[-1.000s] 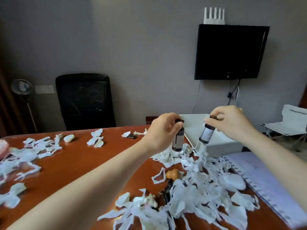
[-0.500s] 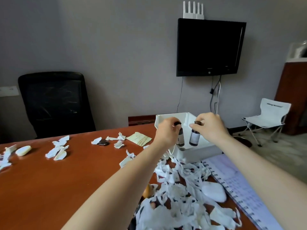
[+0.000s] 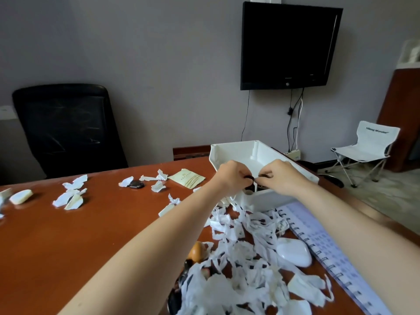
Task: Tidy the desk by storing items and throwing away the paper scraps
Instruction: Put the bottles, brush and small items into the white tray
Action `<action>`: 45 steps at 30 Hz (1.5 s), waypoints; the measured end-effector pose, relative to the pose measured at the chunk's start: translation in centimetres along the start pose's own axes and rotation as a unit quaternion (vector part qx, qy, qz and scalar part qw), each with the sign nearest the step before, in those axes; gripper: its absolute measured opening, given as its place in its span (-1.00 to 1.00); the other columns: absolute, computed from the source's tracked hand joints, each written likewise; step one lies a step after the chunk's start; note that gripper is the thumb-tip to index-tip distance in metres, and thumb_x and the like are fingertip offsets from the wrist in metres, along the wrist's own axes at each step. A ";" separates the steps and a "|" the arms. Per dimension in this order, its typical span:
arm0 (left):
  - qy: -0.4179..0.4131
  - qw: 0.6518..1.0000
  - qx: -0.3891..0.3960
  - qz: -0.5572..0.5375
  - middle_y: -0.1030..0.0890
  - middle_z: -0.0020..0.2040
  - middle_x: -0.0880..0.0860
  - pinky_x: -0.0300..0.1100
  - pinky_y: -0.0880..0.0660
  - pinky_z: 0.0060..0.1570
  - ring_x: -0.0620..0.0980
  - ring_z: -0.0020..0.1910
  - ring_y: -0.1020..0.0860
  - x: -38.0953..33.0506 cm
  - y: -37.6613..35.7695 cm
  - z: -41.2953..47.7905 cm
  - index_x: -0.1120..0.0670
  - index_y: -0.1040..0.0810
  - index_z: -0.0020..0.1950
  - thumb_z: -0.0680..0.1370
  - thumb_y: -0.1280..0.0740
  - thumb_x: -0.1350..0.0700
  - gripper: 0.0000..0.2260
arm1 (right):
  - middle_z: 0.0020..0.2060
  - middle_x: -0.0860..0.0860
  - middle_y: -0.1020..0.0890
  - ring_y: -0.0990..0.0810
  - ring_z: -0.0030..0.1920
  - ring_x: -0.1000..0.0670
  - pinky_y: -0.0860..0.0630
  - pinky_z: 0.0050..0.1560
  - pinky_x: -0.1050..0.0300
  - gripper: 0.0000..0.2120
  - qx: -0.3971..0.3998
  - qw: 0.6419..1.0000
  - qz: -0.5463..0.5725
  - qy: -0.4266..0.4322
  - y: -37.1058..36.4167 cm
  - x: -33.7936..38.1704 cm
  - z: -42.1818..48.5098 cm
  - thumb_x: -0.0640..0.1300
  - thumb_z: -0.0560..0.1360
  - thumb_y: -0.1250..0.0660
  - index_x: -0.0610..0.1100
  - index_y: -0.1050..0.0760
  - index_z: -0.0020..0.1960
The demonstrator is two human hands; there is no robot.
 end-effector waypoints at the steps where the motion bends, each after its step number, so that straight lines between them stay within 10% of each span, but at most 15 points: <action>1: -0.002 1.000 0.009 0.000 -0.65 0.07 0.14 -0.22 -0.46 0.03 0.08 0.09 -0.58 0.0 -0.2 0.0 0.20 -0.63 0.11 0.51 -0.29 0.24 -0.78 | 0.00 -0.31 -0.61 -0.55 0.10 -0.26 -0.50 0.11 -0.10 -0.66 0.006 1.000 -0.005 0.001 0.0 0.1 -0.2 -0.06 0.48 -0.35 -0.38 -0.55 0.00; 21: -0.086 0.996 -0.016 -0.003 -0.58 0.18 0.05 -0.27 -0.50 0.09 -0.02 0.12 -0.57 -3.2 4.7 -12.9 0.16 -0.50 0.24 0.59 -0.23 0.15 -0.75 | 0.19 0.09 -0.56 -0.48 0.20 0.07 -0.40 0.17 0.13 -0.72 0.020 0.996 -0.021 0.080 2.1 4.6 -13.8 -0.10 0.55 -0.27 -0.01 -0.49 0.25; 39: 0.112 0.986 0.096 0.078 -0.60 0.01 0.01 -0.14 -0.56 -0.01 -0.01 -0.08 -0.57 7.4 1.7 -23.1 0.07 -0.49 0.21 0.50 -0.38 0.00 -0.67 | 0.21 -0.04 -0.56 -0.40 0.22 -0.13 -0.40 0.18 -0.01 -0.62 0.000 0.996 -0.076 -0.038 -2.2 -1.4 -16.8 -0.05 0.52 -0.28 -0.01 -0.43 0.33; 45: 0.173 0.976 0.131 0.029 -0.56 -0.09 0.06 -0.25 -0.46 -0.33 0.00 -0.26 -0.54 8.0 1.1 -22.0 0.14 -0.46 0.08 0.52 -0.36 0.04 -0.76 | 0.11 -0.01 -0.60 -0.53 0.09 -0.10 -0.47 0.12 -0.04 -0.64 0.015 0.996 -0.075 -0.042 -3.2 -0.7 -15.9 0.11 0.48 -0.30 0.07 -0.45 0.26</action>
Point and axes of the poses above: each hand's wrist, its own z-axis towards the middle knuckle, its own y-axis out of the back of the hand, x = y × z, the point moved 10 cm from there along z, towards the middle knuckle
